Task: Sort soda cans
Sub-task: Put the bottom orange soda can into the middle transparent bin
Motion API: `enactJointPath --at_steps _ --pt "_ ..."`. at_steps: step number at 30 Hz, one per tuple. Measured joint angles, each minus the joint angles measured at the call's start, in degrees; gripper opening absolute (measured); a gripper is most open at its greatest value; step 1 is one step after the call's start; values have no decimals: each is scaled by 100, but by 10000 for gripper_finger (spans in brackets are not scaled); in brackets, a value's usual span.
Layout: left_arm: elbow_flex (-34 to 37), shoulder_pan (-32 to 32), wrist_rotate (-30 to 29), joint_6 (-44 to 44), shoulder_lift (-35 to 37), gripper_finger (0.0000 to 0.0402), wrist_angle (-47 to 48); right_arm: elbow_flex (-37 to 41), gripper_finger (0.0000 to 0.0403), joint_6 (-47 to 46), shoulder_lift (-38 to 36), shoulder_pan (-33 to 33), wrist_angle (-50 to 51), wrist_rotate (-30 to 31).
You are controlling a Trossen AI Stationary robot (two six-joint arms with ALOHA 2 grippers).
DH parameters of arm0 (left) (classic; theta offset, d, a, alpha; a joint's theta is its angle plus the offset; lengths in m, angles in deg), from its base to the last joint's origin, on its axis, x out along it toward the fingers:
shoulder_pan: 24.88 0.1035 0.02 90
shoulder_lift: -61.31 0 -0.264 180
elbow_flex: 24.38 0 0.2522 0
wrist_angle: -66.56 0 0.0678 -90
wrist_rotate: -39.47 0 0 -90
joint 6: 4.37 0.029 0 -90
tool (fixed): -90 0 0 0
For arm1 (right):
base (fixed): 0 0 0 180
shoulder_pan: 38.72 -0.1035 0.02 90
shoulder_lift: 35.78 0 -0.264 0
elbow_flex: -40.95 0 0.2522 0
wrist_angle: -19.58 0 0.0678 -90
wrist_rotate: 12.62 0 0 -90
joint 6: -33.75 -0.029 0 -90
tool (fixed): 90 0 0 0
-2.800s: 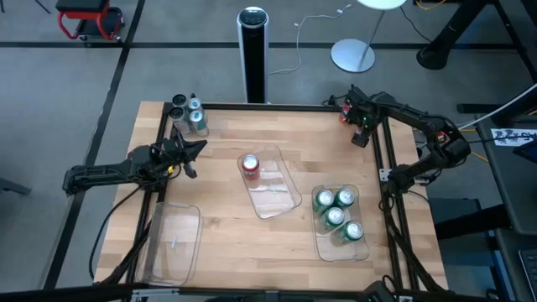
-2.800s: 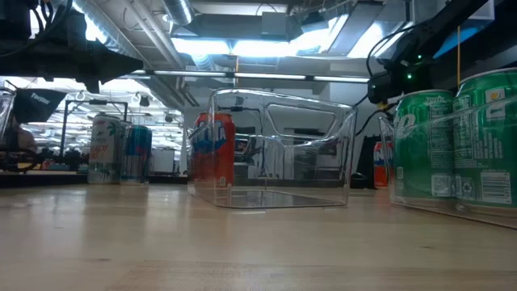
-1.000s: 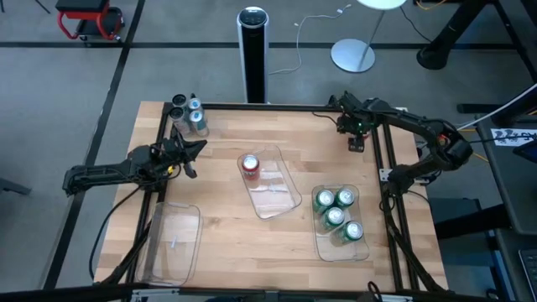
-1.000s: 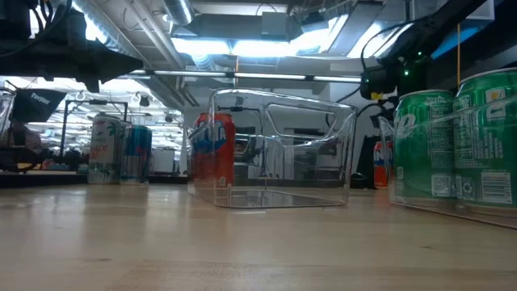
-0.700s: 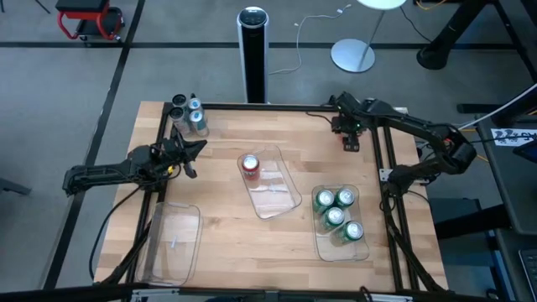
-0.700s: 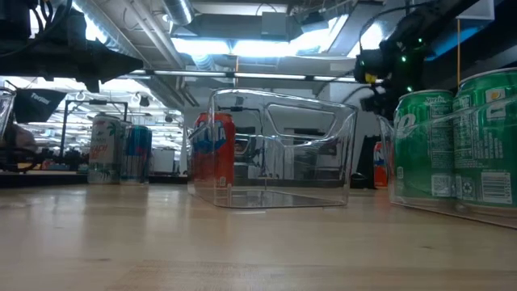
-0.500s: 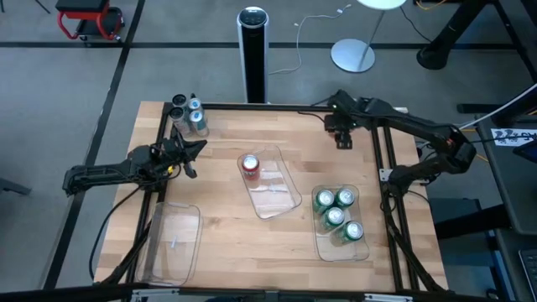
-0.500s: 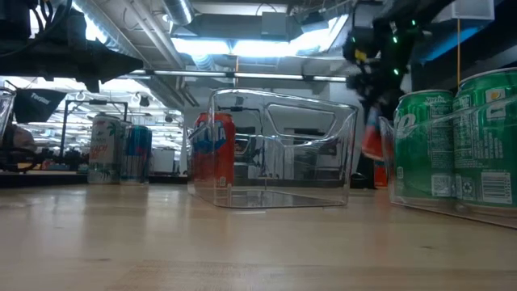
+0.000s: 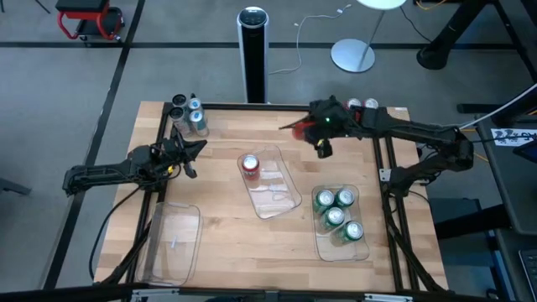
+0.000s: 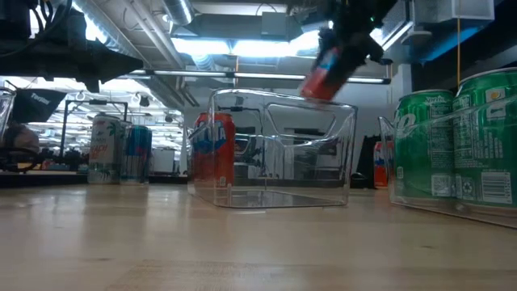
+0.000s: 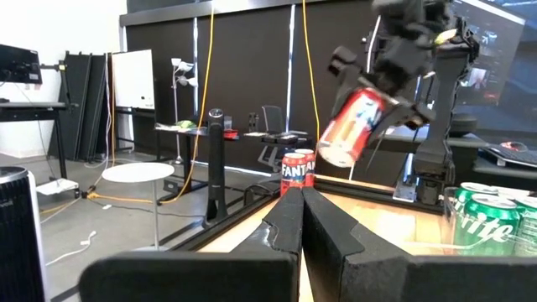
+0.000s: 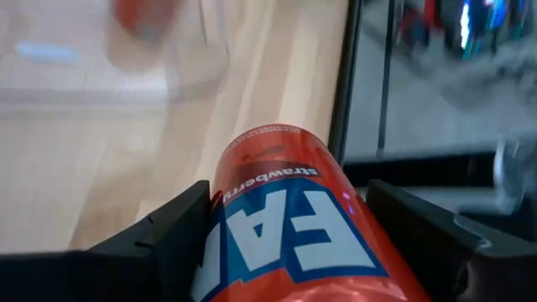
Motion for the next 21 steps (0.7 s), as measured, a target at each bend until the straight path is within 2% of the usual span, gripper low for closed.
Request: enactJointPath --at_steps 10,15,21 --pt "-2 1 -1 -14 0 0 0 -3 291 494 433 -984 -1160 -124" --pt "-2 -1 -1 -14 0 0 2 -249 291 990 1002 -1304 -1165 -147" --pt "-1 -1 -1 -14 0 0 2 -1083 291 1169 1863 -1477 -662 -162"
